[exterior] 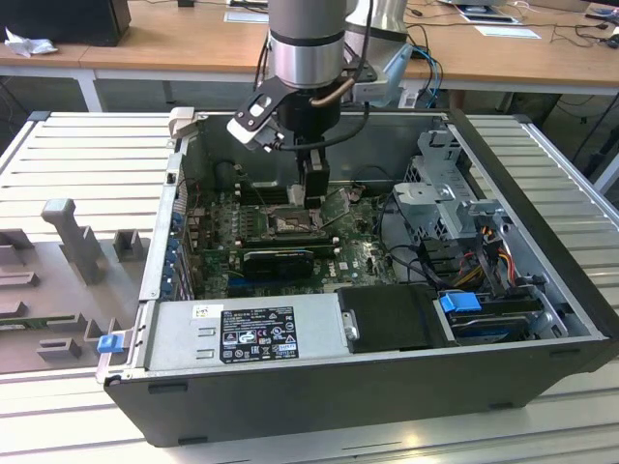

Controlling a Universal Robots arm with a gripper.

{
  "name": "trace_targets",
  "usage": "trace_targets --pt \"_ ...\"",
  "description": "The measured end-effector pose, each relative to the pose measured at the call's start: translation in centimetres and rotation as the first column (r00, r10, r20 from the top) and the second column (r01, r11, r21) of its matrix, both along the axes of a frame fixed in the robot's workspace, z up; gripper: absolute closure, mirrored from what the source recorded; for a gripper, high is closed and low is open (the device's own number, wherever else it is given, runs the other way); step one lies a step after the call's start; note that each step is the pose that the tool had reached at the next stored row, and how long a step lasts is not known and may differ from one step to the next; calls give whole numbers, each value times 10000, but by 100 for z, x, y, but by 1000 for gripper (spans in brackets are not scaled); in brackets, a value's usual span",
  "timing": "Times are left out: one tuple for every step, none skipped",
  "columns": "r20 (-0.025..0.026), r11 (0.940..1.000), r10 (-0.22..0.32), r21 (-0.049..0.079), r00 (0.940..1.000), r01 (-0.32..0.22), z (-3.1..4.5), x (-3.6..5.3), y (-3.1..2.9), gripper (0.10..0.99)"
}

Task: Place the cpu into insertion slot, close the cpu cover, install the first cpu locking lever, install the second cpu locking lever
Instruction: 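Place the cpu into insertion slot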

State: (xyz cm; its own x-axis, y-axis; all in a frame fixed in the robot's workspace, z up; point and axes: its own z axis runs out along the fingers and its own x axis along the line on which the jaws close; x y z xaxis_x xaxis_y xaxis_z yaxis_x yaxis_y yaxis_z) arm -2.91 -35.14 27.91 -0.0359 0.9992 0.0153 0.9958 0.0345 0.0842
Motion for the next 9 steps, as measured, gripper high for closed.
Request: trace_targets --pt "0 10000 -3 0 10000 3 -24 -5 0 557" --pt "0 10000 -3 0 10000 3 -37 -9 0 557" --pt "-1 10000 2 0 10000 -2 -55 -15 0 557" --pt "0 10000 10 0 10000 -10 -84 -26 0 557" --pt "0 10000 18 -1 10000 -18 -106 -32 1 557" --pt "-1 10000 25 1 10000 -25 -125 -36 8 557" --pt "-1 10000 32 -1 10000 -32 -166 -42 40 557" --pt "-1 10000 33 1 10000 -33 -191 -45 67 557" --pt "-1 10000 32 -1 10000 -32 -208 -49 89 557"
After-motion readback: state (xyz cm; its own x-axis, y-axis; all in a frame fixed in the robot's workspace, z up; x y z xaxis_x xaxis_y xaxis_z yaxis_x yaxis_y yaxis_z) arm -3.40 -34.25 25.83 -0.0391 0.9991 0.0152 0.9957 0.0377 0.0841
